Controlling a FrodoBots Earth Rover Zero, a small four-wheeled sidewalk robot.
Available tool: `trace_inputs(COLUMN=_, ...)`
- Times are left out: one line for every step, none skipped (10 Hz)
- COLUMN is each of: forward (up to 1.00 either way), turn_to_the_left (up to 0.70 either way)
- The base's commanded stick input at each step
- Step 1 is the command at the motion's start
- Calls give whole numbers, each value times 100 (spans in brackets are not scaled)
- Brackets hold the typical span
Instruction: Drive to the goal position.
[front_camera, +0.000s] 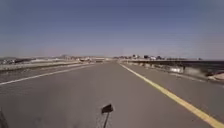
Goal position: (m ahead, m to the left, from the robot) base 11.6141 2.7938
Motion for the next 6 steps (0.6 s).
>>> trace_inputs(forward=100, turn_to_the_left=-1)
trace_inputs(forward=100, turn_to_the_left=-1)
trace_inputs(forward=100, turn_to_the_left=-1)
trace_inputs(forward=100, turn_to_the_left=-1)
trace_inputs(forward=100, turn_to_the_left=-1)
trace_inputs(forward=100, turn_to_the_left=-1)
